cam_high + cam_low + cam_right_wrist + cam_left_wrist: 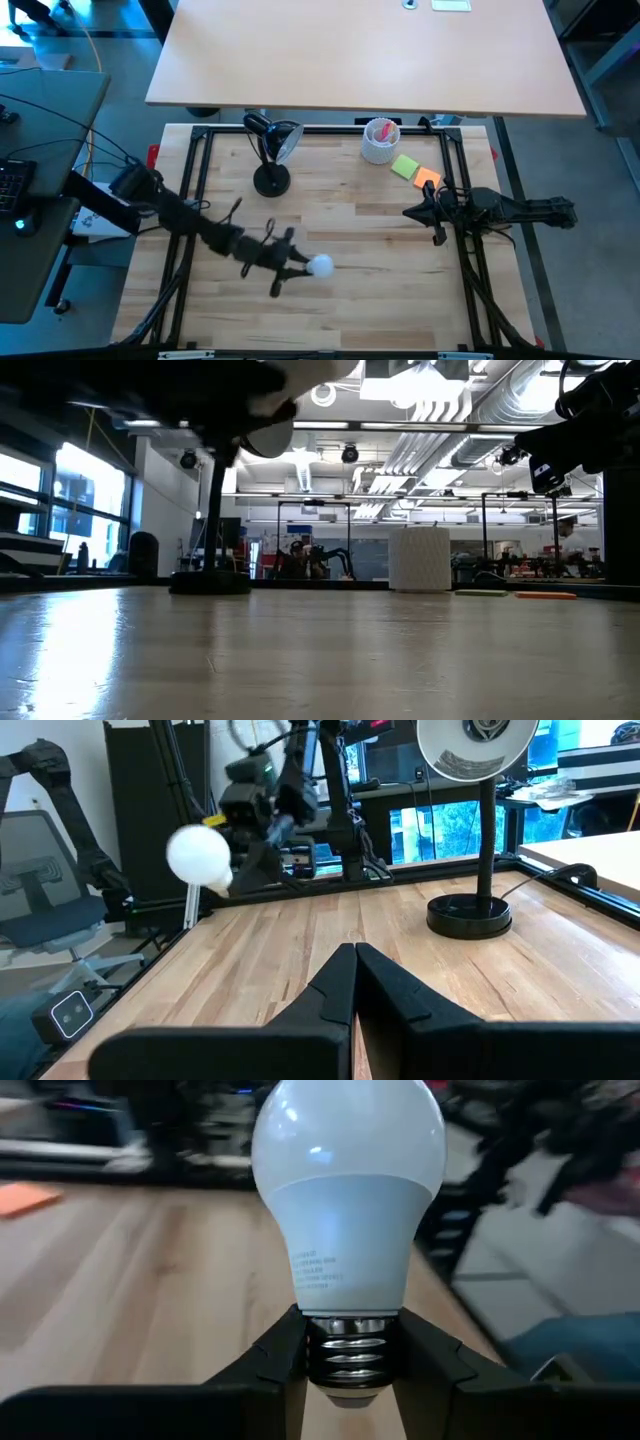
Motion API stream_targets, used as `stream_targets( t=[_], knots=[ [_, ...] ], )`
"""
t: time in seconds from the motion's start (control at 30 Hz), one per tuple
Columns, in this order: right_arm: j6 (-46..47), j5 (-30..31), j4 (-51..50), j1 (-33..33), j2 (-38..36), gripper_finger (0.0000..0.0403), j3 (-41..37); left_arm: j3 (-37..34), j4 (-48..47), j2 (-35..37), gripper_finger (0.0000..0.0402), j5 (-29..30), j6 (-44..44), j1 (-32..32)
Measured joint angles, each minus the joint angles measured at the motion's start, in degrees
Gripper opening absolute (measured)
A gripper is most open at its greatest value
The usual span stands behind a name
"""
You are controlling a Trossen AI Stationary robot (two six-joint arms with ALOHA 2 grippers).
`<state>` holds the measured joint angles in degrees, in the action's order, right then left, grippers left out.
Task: Screw lightbulb
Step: Insert the lightbulb into the lamp
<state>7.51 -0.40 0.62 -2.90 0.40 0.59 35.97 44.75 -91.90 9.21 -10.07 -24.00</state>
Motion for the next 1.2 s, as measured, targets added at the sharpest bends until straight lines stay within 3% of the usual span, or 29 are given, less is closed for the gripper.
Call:
stream_targets(
  t=[0.13,0.27,0.47,0.63,0.73,0.9,1.07,1.2],
  knots=[
    [0.0,0.0,0.0,0.0,0.0,0.0004,0.0,3.3,0.0,0.0,0.0099,-8.3,5.5,2.8],
    [-1.9,1.2,2.1,0.0,0.0,0.0004,0.0,5.3,-1.6,0.4,0.0099,-10.8,12.2,4.1],
    [23.9,4.5,15.4,-0.2,0.0,0.0004,0.0,5.1,-3.3,1.2,0.0099,-10.7,13.4,6.3],
    [21.6,0.8,33.9,-3.2,3.6,0.0004,0.0,5.1,-3.2,3.6,0.0100,-10.6,13.3,5.3],
    [15.0,0.1,48.4,-7.0,10.0,0.0004,-0.1,3.6,-2.7,6.2,0.0104,-9.9,13.8,4.2],
    [9.0,2.5,60.2,-13.9,27.3,0.0004,0.0,-1.5,-2.9,10.6,0.0103,-4.7,14.8,3.2],
    [9.1,11.0,61.8,-17.4,47.1,0.0004,7.2,-5.7,-3.2,13.5,0.0105,3.7,14.5,1.6],
    [9.4,17.6,56.4,-17.0,59.8,0.0004,16.3,-6.2,-4.1,14.1,0.0105,11.2,12.4,0.9]
  ],
)
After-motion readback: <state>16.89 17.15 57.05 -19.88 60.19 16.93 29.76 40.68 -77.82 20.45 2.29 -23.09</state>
